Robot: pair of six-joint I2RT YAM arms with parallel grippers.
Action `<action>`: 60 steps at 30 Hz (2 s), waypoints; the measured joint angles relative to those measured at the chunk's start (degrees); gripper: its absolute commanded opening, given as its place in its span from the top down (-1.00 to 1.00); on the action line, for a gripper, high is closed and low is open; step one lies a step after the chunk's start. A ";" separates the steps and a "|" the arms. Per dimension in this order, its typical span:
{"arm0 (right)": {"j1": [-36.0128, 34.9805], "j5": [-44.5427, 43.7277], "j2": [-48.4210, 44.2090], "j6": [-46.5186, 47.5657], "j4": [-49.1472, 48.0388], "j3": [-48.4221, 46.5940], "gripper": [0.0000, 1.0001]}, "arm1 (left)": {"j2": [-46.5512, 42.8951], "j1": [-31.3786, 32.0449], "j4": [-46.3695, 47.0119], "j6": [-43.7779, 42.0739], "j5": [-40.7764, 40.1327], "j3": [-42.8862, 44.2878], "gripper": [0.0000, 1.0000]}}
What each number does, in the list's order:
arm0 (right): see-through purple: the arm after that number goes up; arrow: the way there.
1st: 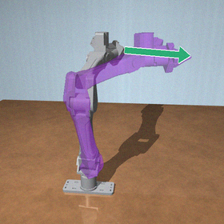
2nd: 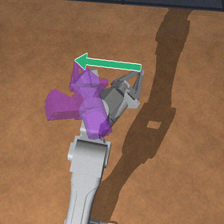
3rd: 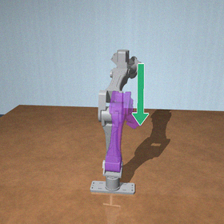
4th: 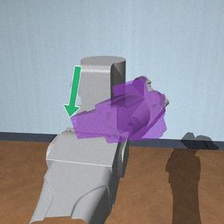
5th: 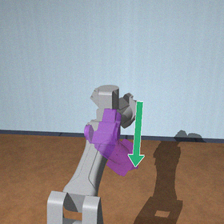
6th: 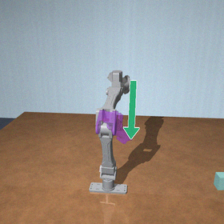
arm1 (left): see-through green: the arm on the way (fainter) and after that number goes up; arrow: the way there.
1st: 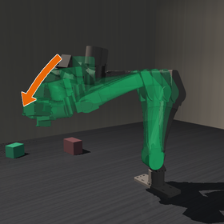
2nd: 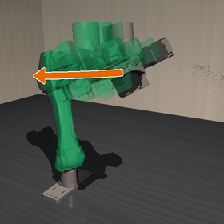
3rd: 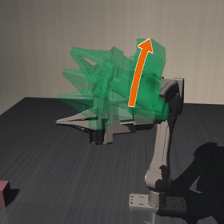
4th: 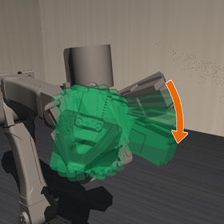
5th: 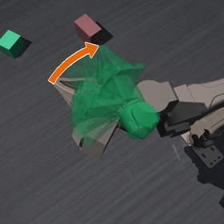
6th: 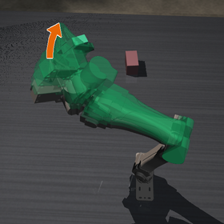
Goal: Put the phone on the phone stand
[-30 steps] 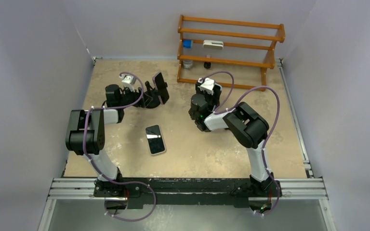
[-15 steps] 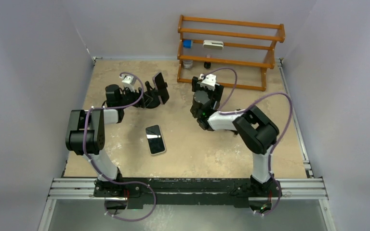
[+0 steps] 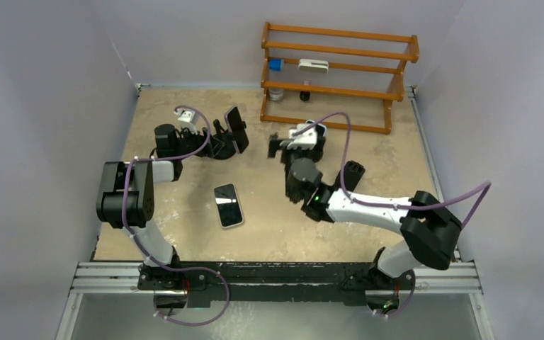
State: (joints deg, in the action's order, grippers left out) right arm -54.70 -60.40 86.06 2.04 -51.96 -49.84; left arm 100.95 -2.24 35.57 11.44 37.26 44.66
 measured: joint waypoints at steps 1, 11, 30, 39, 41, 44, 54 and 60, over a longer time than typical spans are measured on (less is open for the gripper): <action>-1.97 1.36 -0.57 -0.74 1.25 0.61 -0.98 | 0.00 0.00 0.26 0.11 -0.33 -0.04 -0.35; -8.59 28.98 8.74 -9.35 18.12 -2.27 -0.98 | -2.32 -1.95 3.76 4.00 -4.98 -4.46 -0.36; -12.81 35.47 31.87 -21.75 39.06 -30.53 -0.98 | -6.69 -7.91 10.12 11.56 -9.46 -9.70 -0.36; -12.81 35.93 36.61 -24.48 46.82 -33.90 -0.98 | -6.86 -8.04 10.29 12.00 -9.44 -9.75 -0.36; -12.81 35.76 37.07 -24.70 47.69 -34.49 -0.98 | -6.93 -8.15 10.29 12.00 -9.42 -9.75 -0.36; -12.83 35.65 37.33 -25.24 48.85 -35.67 -0.98 | -6.97 -8.26 10.32 12.00 -9.42 -9.75 -0.36; -13.97 29.42 37.33 -26.93 50.01 -36.02 -0.98 | -6.99 -8.26 10.36 12.02 -9.35 -9.75 -0.36; -14.03 29.09 37.66 -28.09 51.12 -36.74 -0.98 | -6.99 -8.26 10.67 12.02 -9.16 -9.75 -0.36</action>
State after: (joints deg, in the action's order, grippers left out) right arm -68.73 -31.31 123.72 -26.04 -0.84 -86.59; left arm 93.95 -10.50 46.24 23.46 28.10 34.92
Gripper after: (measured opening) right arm 0.987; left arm 0.676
